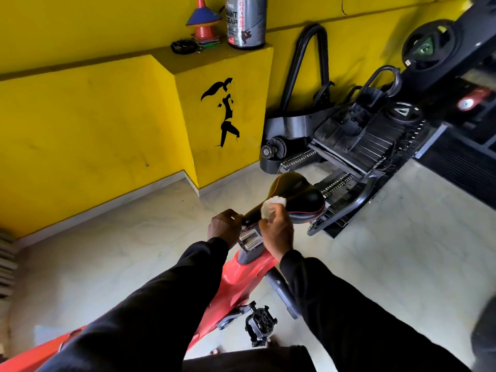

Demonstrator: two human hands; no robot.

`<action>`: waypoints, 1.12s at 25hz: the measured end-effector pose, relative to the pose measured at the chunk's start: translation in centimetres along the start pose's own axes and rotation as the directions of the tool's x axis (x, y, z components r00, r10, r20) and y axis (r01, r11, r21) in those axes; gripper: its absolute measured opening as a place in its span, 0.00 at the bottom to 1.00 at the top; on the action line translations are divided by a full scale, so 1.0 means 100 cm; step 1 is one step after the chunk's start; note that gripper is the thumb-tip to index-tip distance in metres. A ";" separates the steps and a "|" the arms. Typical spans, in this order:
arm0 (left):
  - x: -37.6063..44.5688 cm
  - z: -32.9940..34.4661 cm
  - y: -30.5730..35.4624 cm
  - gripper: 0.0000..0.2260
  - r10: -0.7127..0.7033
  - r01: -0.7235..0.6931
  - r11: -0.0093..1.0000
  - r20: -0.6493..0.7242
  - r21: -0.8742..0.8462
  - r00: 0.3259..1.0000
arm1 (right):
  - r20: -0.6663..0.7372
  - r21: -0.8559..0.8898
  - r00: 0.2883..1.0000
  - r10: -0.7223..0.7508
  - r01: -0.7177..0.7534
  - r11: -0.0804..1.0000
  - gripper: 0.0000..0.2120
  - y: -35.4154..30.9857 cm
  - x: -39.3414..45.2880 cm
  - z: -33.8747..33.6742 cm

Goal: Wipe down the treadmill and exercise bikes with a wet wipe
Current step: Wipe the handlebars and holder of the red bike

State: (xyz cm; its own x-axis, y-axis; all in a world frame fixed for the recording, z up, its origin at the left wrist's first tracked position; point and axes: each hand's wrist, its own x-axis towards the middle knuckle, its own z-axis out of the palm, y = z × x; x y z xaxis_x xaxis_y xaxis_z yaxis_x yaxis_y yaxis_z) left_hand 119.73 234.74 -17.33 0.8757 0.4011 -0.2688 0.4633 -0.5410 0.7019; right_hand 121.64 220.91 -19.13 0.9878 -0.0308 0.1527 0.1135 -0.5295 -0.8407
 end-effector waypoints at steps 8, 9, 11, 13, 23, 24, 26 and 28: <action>-0.003 -0.007 -0.008 0.07 -0.023 0.026 0.998 0.053 -0.054 0.998 | 0.401 -0.235 0.860 -0.315 0.429 0.872 0.09 -0.019 -0.007 0.000; -0.004 -0.008 -0.007 0.06 -0.033 0.036 0.997 0.053 -0.064 0.998 | 0.350 -0.265 0.886 -0.305 0.406 0.875 0.08 -0.021 0.000 -0.003; -0.006 -0.008 -0.005 0.06 -0.052 0.055 0.995 0.036 -0.078 0.998 | 0.273 -0.310 0.933 -0.233 0.315 0.897 0.09 -0.022 0.014 -0.005; -0.009 -0.008 -0.002 0.08 -0.081 0.080 0.990 -0.004 -0.119 0.997 | 0.386 -0.303 0.875 -0.291 0.418 0.856 0.10 -0.022 0.019 -0.006; -0.049 0.018 0.028 0.12 -0.251 0.222 0.966 -0.280 -0.130 0.927 | 0.621 -0.124 0.632 -0.463 0.663 0.738 0.09 -0.004 0.029 -0.017; -0.058 0.016 0.028 0.13 -0.269 0.241 0.962 -0.306 -0.127 0.913 | 0.638 -0.113 0.619 -0.459 0.664 0.739 0.08 -0.011 0.028 -0.014; -0.077 0.003 0.027 0.13 -0.303 0.269 0.952 -0.362 -0.143 0.881 | 0.642 -0.033 0.592 -0.486 0.656 0.754 0.08 -0.030 0.022 -0.010; -0.098 -0.022 0.020 0.14 -0.328 0.271 0.944 -0.439 -0.189 0.836 | 0.650 0.050 0.538 -0.537 0.675 0.736 0.10 -0.056 0.009 -0.005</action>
State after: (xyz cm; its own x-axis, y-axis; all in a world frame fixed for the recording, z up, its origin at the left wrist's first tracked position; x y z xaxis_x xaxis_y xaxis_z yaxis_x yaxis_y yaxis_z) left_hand 111.81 231.37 -11.84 0.5206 0.8376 -0.1654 0.6491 -0.2624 0.7140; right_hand 121.84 223.39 -14.03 0.5395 0.8189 0.1957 0.7555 -0.3682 -0.5419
